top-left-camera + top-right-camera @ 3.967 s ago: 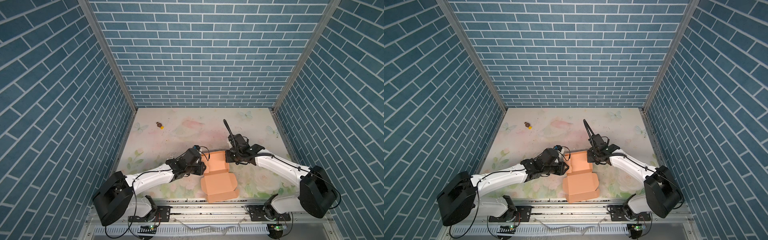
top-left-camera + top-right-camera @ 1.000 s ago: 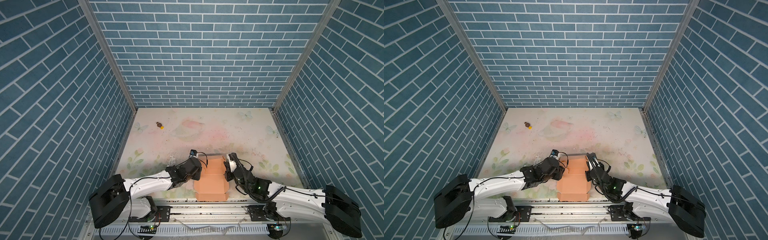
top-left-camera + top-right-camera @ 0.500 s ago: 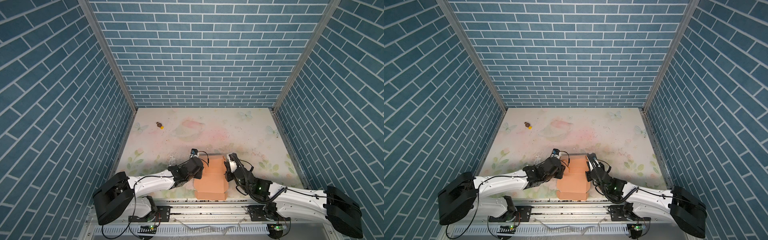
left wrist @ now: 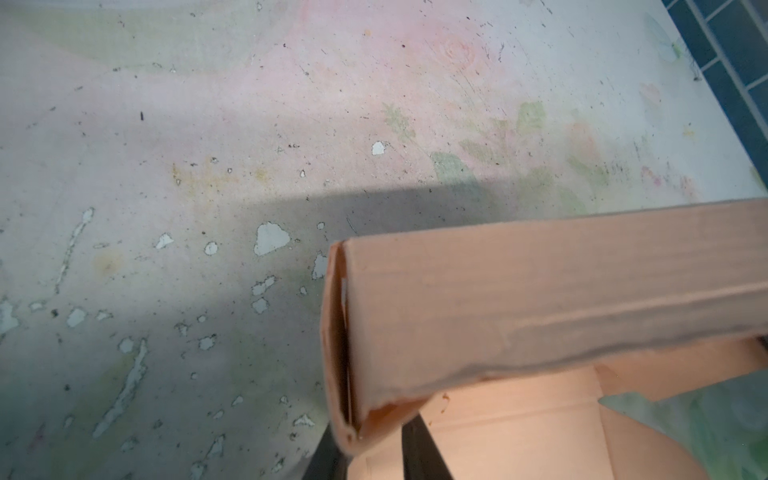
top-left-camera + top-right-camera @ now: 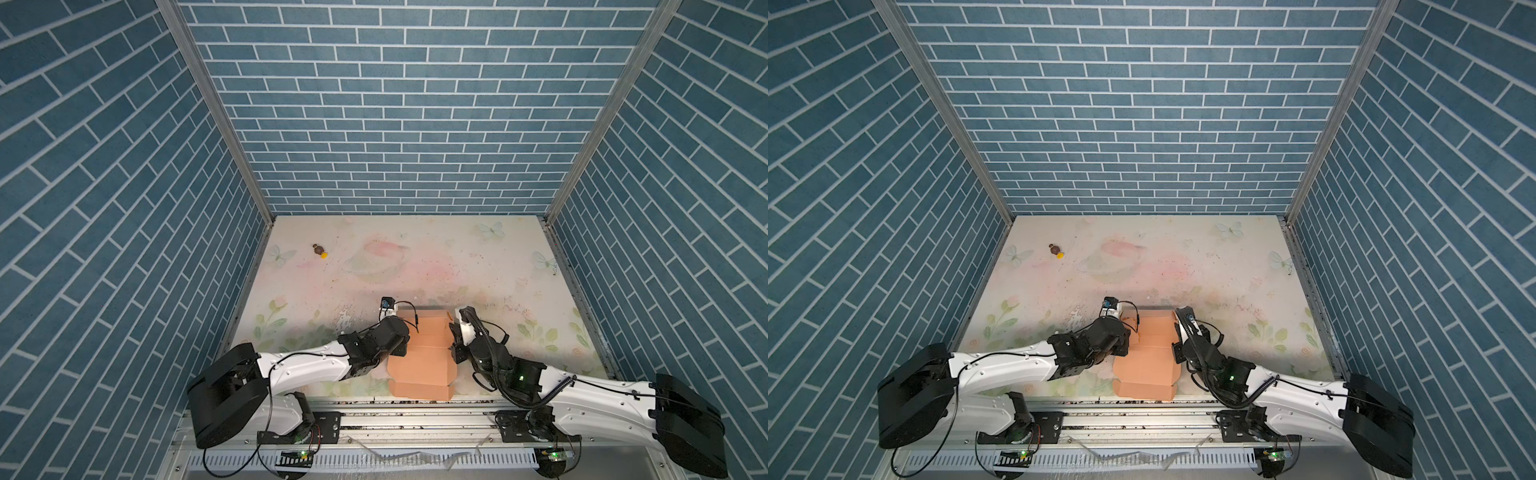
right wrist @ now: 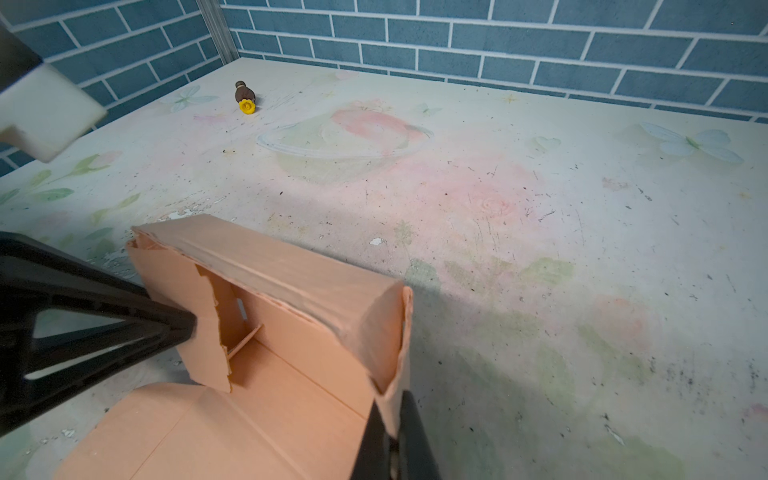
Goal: Fold the paper box
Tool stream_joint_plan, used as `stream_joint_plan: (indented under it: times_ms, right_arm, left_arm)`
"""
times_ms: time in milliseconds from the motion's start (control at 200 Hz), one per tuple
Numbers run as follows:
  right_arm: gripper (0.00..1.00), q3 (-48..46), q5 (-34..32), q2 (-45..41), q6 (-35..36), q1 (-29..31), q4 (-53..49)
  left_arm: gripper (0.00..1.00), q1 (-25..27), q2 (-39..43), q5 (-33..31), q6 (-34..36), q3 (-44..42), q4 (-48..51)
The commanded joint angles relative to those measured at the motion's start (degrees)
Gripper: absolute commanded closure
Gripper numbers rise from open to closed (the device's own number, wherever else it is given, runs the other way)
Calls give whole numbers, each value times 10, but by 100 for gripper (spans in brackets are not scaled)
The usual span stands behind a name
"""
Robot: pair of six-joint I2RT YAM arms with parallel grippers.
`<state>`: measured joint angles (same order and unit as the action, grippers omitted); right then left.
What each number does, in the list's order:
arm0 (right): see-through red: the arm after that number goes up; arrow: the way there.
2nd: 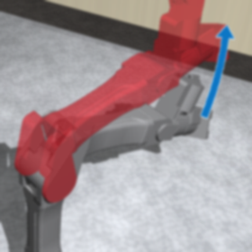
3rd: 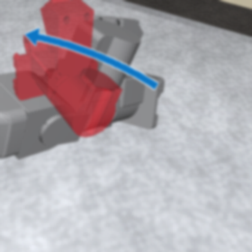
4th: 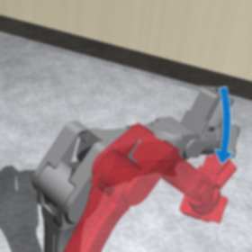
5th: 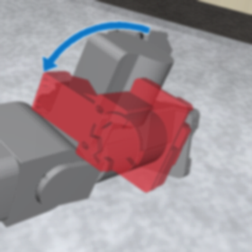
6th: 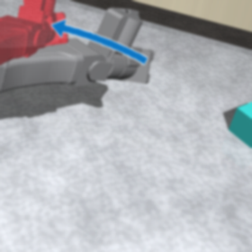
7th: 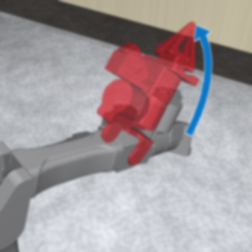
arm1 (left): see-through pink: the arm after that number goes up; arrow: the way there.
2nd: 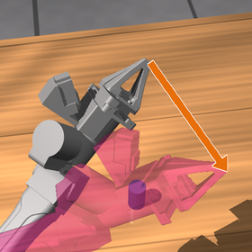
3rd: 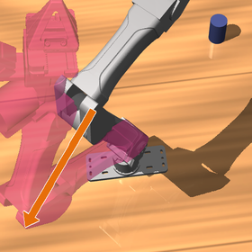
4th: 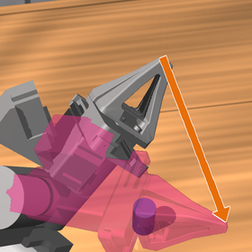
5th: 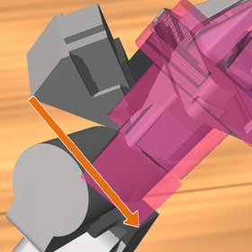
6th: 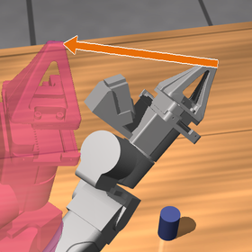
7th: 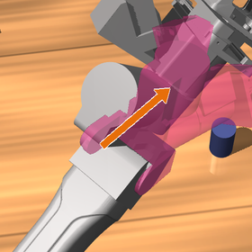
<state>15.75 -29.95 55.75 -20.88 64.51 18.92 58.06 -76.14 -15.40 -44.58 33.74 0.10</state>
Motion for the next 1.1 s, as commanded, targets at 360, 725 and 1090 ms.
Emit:
stream_joint_plan:
  times_ms: [360,725,1090]
  right_arm:
    - [100,-11,2,-31,15,11,4]
    - [100,-7,3,-56,18,14,-19]
    - [100,0,6,-38,19,16,-14]
  left_arm:
    - [47,-9,-10,8,61,-6,-40]
    - [57,-31,-10,54,94,-27,-119]
    - [66,-30,-1,55,90,-37,-128]
